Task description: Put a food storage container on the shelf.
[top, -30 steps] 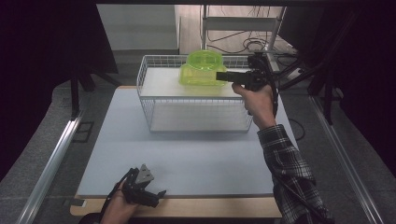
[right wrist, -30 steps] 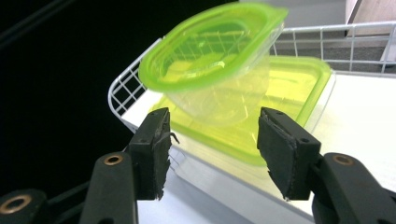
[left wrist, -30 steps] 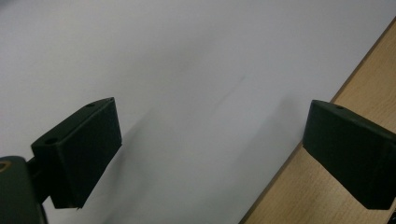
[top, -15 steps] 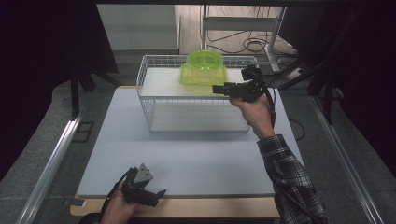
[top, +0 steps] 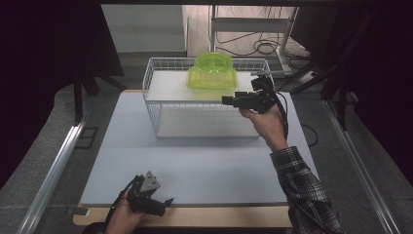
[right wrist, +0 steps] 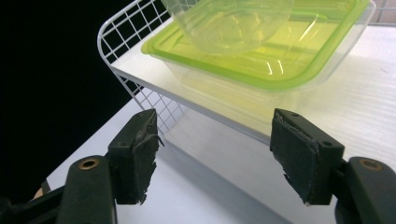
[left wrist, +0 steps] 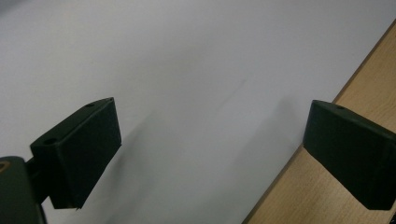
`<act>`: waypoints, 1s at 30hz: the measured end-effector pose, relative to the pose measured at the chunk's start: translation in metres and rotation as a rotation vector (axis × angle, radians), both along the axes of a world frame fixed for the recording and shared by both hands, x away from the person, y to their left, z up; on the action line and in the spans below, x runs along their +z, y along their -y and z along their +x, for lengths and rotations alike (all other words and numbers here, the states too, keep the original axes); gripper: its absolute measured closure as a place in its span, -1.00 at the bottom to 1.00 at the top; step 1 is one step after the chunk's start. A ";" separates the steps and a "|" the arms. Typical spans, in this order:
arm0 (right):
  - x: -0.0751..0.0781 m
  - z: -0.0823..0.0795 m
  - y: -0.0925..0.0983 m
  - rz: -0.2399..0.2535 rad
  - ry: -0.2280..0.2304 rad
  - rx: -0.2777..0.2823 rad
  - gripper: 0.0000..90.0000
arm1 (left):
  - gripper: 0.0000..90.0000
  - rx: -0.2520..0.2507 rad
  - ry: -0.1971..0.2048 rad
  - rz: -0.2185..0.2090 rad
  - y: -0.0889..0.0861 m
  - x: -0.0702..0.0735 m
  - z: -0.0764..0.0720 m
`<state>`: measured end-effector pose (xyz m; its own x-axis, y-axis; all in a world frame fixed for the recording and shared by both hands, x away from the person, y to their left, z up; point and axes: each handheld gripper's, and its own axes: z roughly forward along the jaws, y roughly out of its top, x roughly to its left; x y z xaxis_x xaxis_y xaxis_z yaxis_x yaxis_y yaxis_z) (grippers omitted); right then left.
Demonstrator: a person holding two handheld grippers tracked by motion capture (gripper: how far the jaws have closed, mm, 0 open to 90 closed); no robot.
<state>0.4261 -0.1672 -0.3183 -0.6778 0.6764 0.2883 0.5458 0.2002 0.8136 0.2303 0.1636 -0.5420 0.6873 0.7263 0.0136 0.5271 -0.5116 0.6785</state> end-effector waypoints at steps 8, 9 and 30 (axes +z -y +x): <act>-0.009 -0.004 0.002 -0.023 0.001 0.002 -0.42 | -0.91 0.001 0.004 0.001 0.000 0.000 0.000; -0.010 -0.005 0.002 -0.028 0.004 0.000 -0.43 | -0.91 0.001 0.004 0.001 0.000 0.000 0.000; -0.029 -0.024 0.000 -0.106 0.032 0.037 -0.70 | -0.92 0.003 0.007 -0.007 -0.001 0.000 0.000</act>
<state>0.4023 -0.1675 -0.3472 -0.7108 0.6760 0.1943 0.5103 0.3055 0.8039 0.2300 0.1644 -0.5417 0.6849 0.7285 0.0133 0.5238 -0.5049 0.6861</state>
